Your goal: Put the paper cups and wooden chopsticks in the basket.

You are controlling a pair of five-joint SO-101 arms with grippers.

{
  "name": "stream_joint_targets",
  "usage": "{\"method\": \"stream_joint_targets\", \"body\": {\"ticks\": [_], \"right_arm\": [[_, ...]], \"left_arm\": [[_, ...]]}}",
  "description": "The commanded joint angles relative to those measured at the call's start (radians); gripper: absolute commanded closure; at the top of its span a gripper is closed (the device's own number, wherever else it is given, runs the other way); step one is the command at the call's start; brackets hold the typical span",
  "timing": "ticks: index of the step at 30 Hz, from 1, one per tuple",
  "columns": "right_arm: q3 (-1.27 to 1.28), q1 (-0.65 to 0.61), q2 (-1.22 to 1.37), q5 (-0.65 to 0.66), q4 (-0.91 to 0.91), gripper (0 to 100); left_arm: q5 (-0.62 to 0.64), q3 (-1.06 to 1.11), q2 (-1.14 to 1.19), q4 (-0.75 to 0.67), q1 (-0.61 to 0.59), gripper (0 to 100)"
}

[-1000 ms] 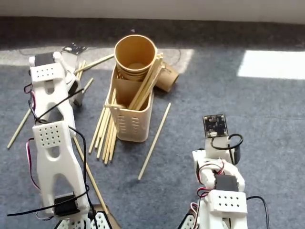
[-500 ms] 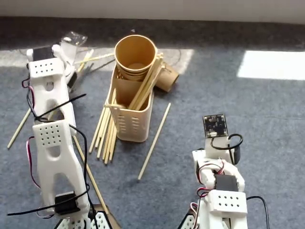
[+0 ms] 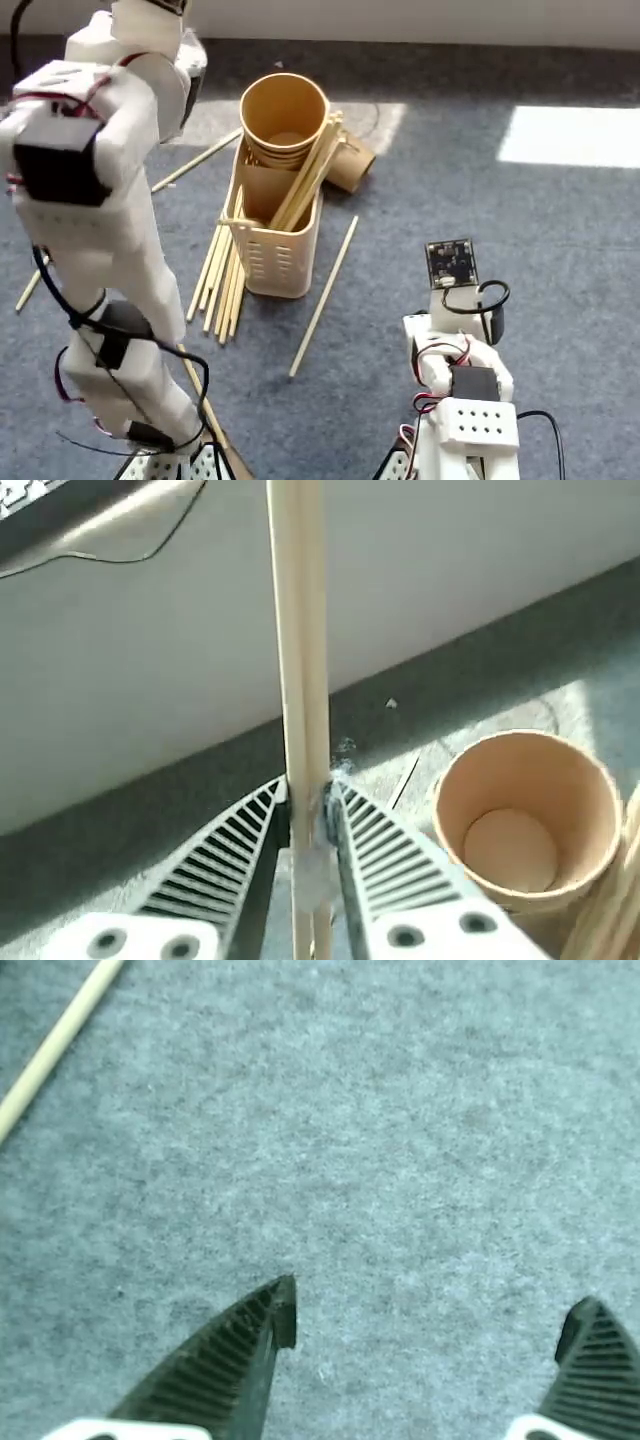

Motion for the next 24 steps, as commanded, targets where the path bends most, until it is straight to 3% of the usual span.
{"method": "stream_joint_targets", "body": {"ticks": [1,12,24], "right_arm": [[-0.005,0.008,-0.010,0.012,-0.016,60.5],[-0.005,0.008,-0.010,0.012,-0.016,60.5],[-0.005,0.008,-0.010,0.012,-0.016,60.5]], "left_arm": [[0.115,-0.028,-0.139,-0.097,0.101,100],[0.276,0.013,-0.070,-0.133,0.292,100],[0.276,0.015,-0.041,-0.021,0.305,92]]}}
